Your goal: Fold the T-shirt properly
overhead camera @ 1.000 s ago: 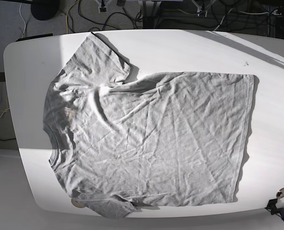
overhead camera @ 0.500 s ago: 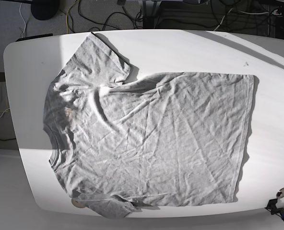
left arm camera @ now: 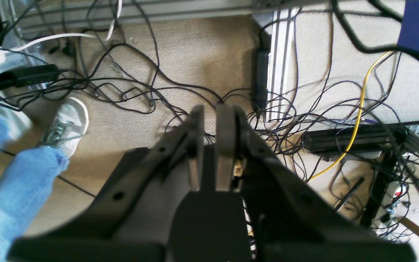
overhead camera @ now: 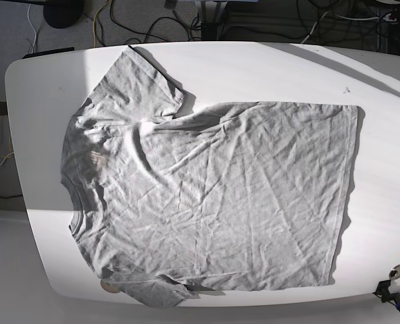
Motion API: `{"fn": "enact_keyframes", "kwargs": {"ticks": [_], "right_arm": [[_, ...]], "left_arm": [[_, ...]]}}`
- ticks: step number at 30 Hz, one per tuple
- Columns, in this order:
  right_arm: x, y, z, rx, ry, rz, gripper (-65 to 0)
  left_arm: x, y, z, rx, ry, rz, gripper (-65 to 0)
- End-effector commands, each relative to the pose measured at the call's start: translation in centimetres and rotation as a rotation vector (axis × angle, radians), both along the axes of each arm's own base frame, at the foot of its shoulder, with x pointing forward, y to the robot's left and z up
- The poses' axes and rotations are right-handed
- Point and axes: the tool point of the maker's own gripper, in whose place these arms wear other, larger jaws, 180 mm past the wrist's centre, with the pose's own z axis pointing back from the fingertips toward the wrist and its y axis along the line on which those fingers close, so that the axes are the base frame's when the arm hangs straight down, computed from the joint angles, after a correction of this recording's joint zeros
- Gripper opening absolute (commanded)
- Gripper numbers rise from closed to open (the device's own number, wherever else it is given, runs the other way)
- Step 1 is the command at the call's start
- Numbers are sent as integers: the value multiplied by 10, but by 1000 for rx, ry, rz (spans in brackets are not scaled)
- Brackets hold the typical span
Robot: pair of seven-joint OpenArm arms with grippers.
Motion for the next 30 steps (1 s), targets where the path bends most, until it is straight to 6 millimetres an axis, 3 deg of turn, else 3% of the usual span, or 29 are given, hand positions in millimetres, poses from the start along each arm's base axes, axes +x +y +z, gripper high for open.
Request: {"fn": "enact_keyframes", "kwargs": {"ticks": [1, 6, 13, 16, 20, 25, 30], "right_arm": [[-6, 2, 15, 5, -20, 6, -636], [-4, 4, 50, 9, -78, 13, -636], [11, 8, 99, 14, -166, 28, -636], [16, 10, 119, 17, -197, 31, -636], [33, 14, 150, 23, -260, 30, -636], [83, 18, 184, 28, -412, 36, -636], [98, 22, 197, 69, -461, -19, -632]], "left_arm": [[-7, 0, 13, 1, -17, -7, -593], [4, 8, 43, 10, -85, -51, -593], [24, 40, 99, 82, -193, -66, -593], [26, 40, 116, 87, -215, -75, -593], [32, 35, 136, 77, -247, -90, -594], [63, 31, 169, 81, -350, -109, -594], [85, 25, 185, 73, -421, -118, -594]]}}
